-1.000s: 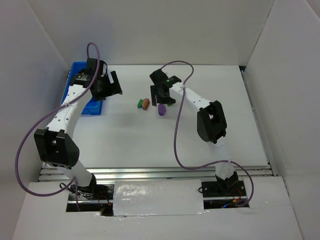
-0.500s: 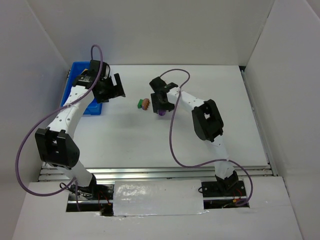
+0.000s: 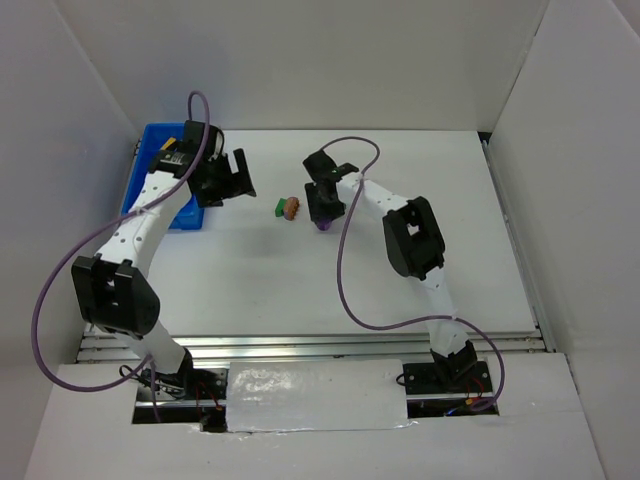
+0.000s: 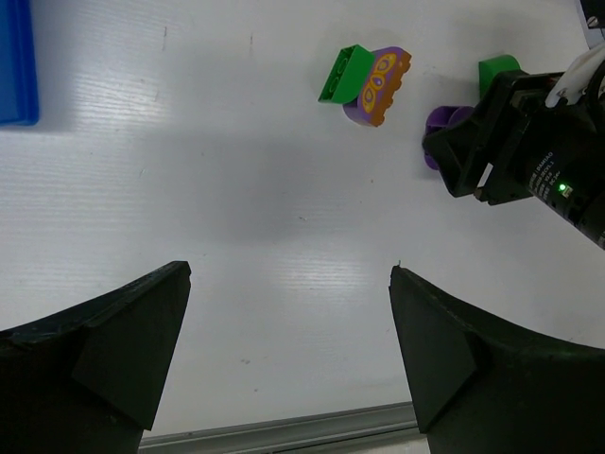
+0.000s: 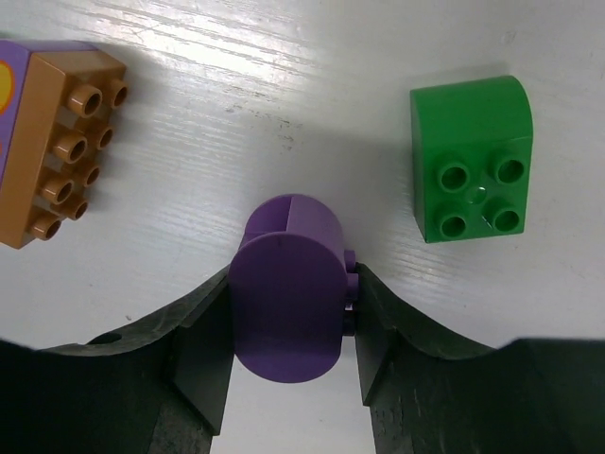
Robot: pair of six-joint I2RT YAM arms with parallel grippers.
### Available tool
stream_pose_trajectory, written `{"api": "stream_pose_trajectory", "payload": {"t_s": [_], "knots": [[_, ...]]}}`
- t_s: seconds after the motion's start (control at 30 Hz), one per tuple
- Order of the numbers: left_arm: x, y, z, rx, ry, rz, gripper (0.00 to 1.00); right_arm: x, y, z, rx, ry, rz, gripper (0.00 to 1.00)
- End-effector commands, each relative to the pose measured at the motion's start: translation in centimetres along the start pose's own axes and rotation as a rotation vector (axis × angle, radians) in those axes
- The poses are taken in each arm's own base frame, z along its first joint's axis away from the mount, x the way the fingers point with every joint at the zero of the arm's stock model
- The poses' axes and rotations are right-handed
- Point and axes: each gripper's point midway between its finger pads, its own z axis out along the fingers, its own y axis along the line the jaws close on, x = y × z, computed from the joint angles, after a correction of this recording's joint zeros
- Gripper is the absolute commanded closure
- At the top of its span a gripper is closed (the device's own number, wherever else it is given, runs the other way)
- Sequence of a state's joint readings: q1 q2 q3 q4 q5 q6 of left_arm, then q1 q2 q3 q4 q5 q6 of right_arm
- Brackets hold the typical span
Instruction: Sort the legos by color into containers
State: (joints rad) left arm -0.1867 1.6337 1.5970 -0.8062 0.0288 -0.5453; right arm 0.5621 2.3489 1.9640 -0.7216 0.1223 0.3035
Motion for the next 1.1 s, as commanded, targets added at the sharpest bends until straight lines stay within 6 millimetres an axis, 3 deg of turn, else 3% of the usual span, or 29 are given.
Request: {"api": "stream_pose_trajectory", "payload": {"t_s": [0.0, 0.07, 0.1, 0.13, 0.17, 0.2, 0.3, 0.33, 0.47, 0.6, 0.83, 0.97, 1.07], "knots": [[-0.3, -1.3, -0.5, 0.055, 0.016, 0.026, 0.01, -2.9, 1.0, -2.5, -0.061, -0.082, -0.005, 0.89], [-1.1, -2.8, -0.9, 0.111, 0.022, 0.033, 0.00, -3.4, 1.9, -5.0, -0.121, -0.102, 0.004, 0.96], [-1.2, -3.2, -1.1, 0.129, 0.029, 0.032, 0.00, -4.3, 2.4, -8.1, -0.170, -0.154, 0.009, 0.96], [-1.4, -4.2, -1.6, 0.179, 0.039, 0.030, 0.01, -4.5, 3.0, -9.9, -0.225, -0.182, 0.001, 0.97], [-2.1, -5.2, -1.9, 0.214, 0.033, 0.025, 0.00, -4.1, 5.0, -12.2, -0.358, -0.188, -0.034, 0.97], [-2.3, -5.9, -2.2, 0.244, 0.035, 0.019, 0.00, -4.4, 5.7, -15.4, -0.444, -0.268, -0.079, 0.97], [-2.3, -8.6, -2.5, 0.388, 0.064, -0.026, 0.01, -3.3, 8.4, -21.0, -0.679, -0.340, -0.190, 0.97], [-2.1, -9.1, -2.4, 0.421, 0.078, -0.037, 0.01, -3.0, 8.8, -21.9, -0.709, -0.349, -0.209, 0.98], [-0.6, -11.9, -1.9, 0.582, 0.184, -0.089, 0.05, -3.2, 9.7, -23.1, -0.721, -0.405, -0.234, 1.00], [0.1, -13.2, -2.3, 0.668, 0.225, -0.114, 0.05, -4.8, 10.6, -24.0, -0.711, -0.441, -0.236, 1.00], [0.9, -13.6, -2.6, 0.712, 0.257, -0.122, 0.06, -6.1, 12.2, -24.7, -0.695, -0.492, -0.249, 1.00], [1.0, -13.4, -2.6, 0.704, 0.254, -0.117, 0.13, -6.3, 11.4, -23.5, -0.627, -0.503, -0.215, 1.00], [1.3, -13.0, -2.1, 0.681, 0.265, -0.117, 0.19, -7.3, 10.9, -24.5, -0.610, -0.571, -0.191, 1.00]]}}
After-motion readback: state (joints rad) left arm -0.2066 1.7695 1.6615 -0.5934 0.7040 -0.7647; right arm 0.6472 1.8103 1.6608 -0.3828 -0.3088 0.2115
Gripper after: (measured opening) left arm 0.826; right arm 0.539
